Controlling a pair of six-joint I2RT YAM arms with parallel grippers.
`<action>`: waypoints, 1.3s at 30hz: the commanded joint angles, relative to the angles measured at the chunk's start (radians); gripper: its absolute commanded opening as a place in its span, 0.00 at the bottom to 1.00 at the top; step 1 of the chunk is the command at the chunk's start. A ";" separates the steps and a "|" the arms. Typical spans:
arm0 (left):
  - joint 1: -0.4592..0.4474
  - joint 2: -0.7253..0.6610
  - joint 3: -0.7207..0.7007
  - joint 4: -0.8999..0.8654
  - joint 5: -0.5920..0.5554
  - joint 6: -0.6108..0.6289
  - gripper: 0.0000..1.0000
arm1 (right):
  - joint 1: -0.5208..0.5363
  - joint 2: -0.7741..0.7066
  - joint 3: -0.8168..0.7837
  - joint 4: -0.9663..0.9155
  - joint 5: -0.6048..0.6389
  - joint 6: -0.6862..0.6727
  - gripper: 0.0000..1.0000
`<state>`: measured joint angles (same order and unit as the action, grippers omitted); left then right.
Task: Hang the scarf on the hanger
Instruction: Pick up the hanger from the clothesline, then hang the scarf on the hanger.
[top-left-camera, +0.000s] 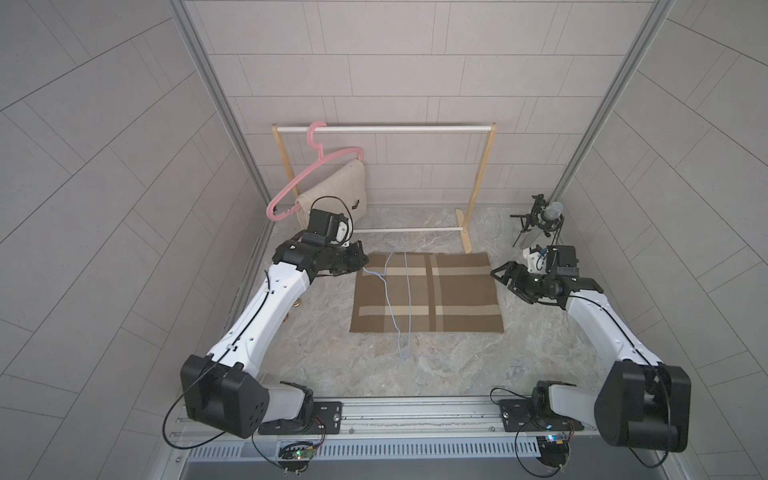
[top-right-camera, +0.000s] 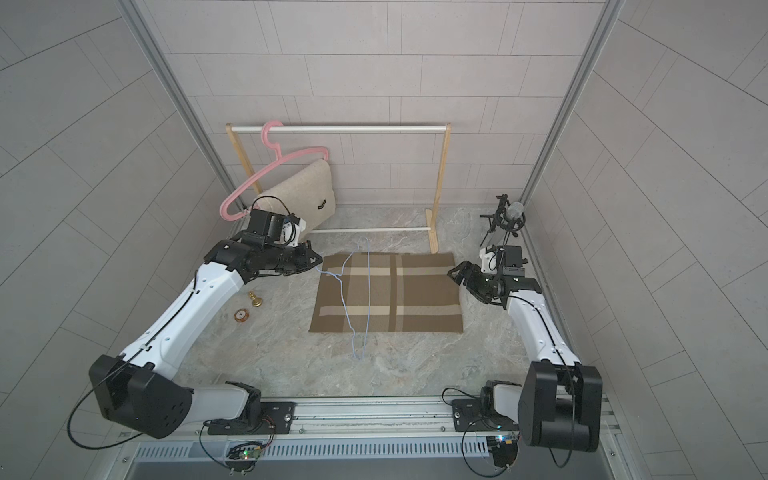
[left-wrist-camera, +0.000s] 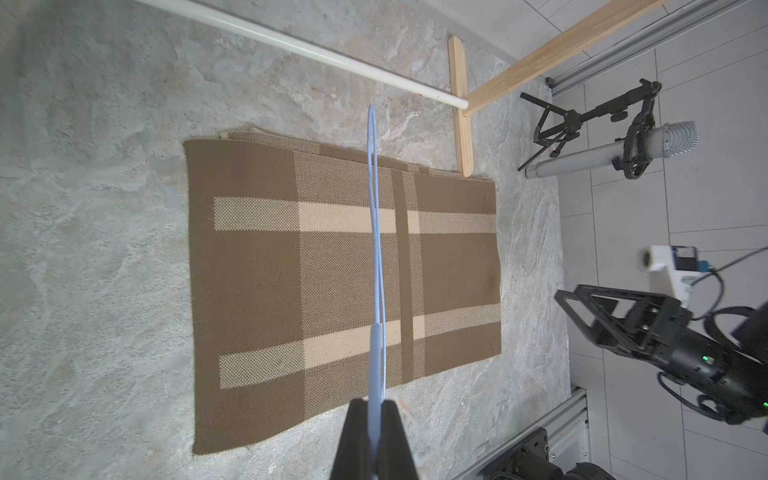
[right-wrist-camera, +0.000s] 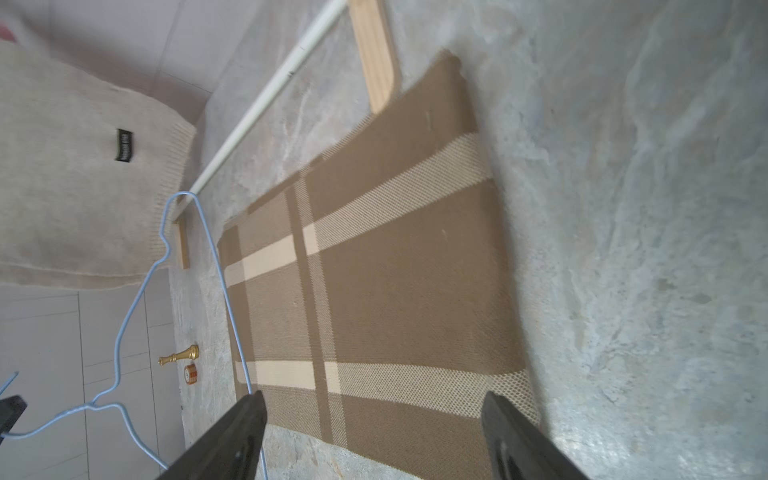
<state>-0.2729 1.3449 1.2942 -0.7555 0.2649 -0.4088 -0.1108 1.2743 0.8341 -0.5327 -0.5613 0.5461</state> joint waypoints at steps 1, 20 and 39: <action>0.003 0.008 -0.013 0.066 0.037 -0.030 0.00 | -0.001 0.090 0.001 0.073 -0.006 0.011 0.77; 0.004 0.138 -0.026 0.108 -0.013 0.017 0.00 | 0.007 0.383 -0.009 0.149 0.010 -0.051 0.58; -0.020 0.205 -0.054 0.158 -0.050 -0.005 0.00 | 0.254 0.236 -0.038 0.590 -0.301 0.296 0.00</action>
<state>-0.2848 1.5372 1.2537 -0.6117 0.2264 -0.4145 0.0723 1.5684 0.7765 -0.0380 -0.8261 0.7216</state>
